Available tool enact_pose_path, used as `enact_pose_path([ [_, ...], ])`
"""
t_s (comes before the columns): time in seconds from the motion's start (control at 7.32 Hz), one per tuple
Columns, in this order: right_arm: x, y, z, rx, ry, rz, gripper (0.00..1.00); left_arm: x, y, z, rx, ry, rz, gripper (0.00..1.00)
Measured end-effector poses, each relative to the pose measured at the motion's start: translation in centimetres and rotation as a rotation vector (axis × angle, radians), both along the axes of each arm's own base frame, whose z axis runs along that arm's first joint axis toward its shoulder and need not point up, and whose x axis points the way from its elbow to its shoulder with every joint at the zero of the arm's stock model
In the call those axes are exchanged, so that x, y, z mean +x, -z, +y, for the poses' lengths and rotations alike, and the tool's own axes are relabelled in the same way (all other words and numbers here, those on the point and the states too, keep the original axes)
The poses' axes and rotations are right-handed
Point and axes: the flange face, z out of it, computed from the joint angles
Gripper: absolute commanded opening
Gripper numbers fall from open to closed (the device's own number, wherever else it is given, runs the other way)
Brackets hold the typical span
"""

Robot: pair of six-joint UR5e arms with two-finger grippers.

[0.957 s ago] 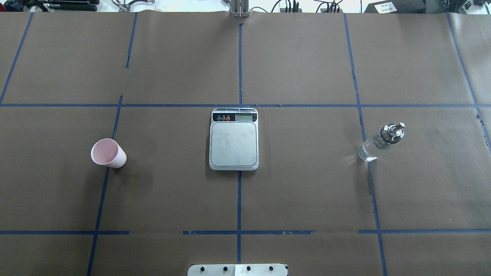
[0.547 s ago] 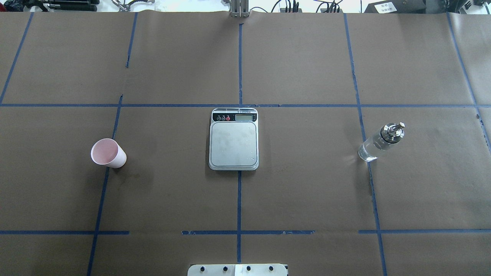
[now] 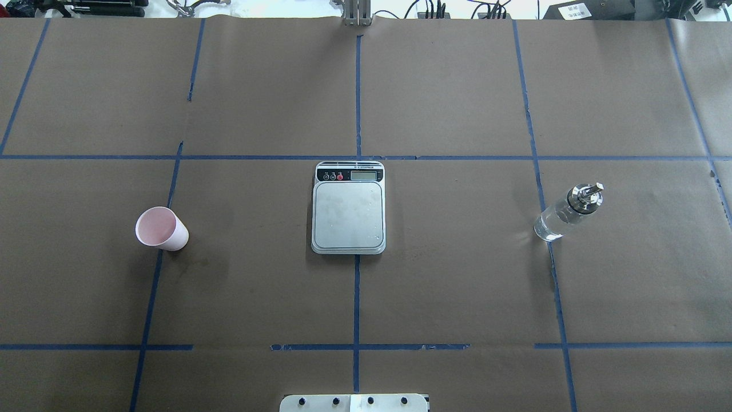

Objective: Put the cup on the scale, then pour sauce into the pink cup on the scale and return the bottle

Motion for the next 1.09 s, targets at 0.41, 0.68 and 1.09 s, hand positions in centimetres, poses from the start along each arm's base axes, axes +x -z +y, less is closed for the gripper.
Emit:
enact_pose_path([
  [0.41, 0.0, -0.1, 0.1, -0.004, 0.001, -0.003, 1.0, 0.0, -1.3, 1.5, -0.105, 0.058, 0.035, 1.0],
  [0.68, -0.1, -0.1, 0.2, -0.007, 0.002, -0.012, 1.0, 0.7, -0.6, 1.7, -0.172, 0.105, 0.072, 1.0],
  [1.09, -0.1, -0.1, 0.2, -0.008, 0.003, -0.017, 1.0, 4.4, 2.0, 2.0, -0.24, 0.113, 0.119, 1.0],
])
